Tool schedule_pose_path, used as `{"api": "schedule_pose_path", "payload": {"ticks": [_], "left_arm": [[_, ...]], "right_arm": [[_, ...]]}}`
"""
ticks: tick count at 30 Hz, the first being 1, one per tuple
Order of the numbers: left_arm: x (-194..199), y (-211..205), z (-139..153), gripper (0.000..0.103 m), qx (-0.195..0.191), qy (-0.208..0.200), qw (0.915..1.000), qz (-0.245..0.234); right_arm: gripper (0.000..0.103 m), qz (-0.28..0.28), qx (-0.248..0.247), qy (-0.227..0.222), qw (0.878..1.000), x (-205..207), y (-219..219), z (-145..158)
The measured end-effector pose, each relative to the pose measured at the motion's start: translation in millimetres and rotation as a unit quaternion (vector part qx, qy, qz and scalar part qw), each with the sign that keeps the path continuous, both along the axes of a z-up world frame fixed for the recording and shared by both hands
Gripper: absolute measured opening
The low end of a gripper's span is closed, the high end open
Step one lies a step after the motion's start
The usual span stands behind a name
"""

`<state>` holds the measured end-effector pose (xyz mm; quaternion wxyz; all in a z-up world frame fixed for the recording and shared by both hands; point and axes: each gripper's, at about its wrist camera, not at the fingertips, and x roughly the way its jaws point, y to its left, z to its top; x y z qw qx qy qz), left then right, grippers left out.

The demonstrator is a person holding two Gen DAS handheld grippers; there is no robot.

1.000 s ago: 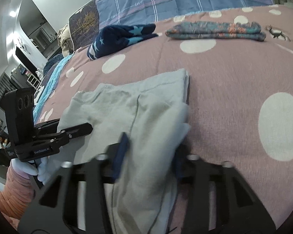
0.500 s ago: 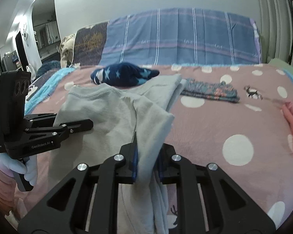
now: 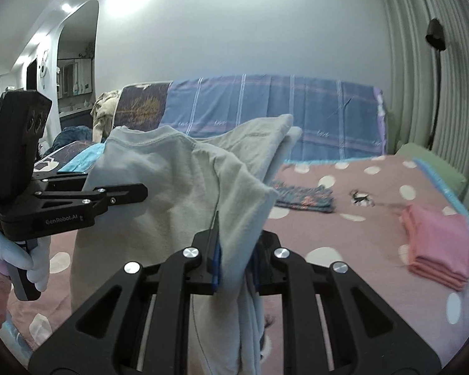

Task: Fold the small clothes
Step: 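Lift the folded grey shirt with both grippers and carry it toward the pink stack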

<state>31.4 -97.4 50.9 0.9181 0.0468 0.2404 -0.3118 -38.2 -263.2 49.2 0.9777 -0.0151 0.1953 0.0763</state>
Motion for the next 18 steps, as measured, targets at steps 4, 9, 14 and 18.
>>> {"api": "schedule_pose_path", "payload": {"ticks": [4, 9, 14, 18], "left_arm": [[-13, -22, 12, 0.02, 0.002, -0.018, 0.9996, -0.02], [-13, -59, 19, 0.02, 0.01, -0.015, 0.9985, -0.052], [-11, -104, 20, 0.02, 0.025, -0.011, 0.9959, -0.086], [-11, -143, 16, 0.02, 0.035, -0.009, 0.9928, -0.114]], "right_arm": [[0.015, -0.022, 0.004, -0.019, 1.0, -19, -19, 11], [0.015, -0.062, 0.006, -0.04, 0.997, -38, -49, 15], [0.015, -0.109, 0.011, -0.044, 0.993, -52, -81, 11], [0.015, -0.142, 0.012, -0.042, 0.989, -59, -107, 7]]}}
